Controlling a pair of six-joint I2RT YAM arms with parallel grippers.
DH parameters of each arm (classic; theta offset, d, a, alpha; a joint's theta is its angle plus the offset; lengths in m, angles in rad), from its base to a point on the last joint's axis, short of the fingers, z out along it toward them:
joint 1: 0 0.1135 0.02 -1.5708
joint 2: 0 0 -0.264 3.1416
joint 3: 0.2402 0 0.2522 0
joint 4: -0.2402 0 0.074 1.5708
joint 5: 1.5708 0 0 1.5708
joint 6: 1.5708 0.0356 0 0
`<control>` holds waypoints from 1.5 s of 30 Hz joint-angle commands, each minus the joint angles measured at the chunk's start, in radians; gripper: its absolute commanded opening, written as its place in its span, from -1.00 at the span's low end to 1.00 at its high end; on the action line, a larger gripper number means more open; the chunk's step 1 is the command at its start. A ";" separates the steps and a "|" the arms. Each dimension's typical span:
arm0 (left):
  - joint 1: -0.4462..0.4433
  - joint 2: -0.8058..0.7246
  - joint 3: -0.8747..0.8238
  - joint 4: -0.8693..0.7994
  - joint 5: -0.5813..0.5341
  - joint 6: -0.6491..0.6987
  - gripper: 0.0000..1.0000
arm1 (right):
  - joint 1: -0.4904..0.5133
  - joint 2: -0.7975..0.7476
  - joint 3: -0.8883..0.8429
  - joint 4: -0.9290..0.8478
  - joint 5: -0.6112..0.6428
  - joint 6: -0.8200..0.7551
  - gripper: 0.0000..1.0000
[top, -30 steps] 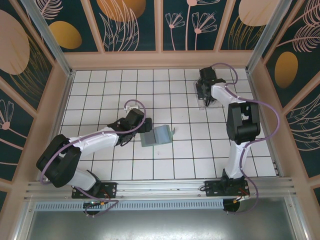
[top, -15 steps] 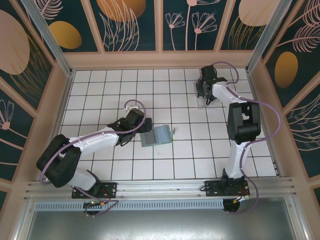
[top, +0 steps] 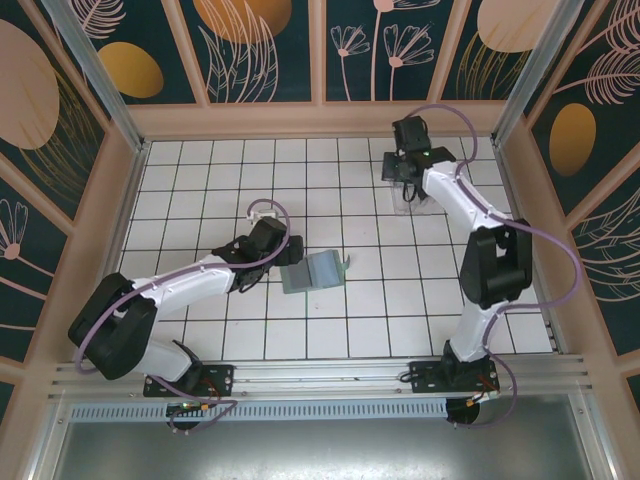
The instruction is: Put the credit cards into the card holder
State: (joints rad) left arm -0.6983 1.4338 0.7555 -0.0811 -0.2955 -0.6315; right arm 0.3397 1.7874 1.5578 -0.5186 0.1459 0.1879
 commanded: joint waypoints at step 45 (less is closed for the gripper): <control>-0.089 0.071 -0.146 -0.028 -0.082 -0.035 0.97 | 0.469 -0.291 -1.185 1.371 -0.260 0.681 -1.00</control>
State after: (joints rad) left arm -0.7818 1.4921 0.6254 -0.1089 -0.3344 -0.6479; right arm 0.8169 1.4708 0.4000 0.7265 -0.0990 0.8314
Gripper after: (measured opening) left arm 0.985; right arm 0.044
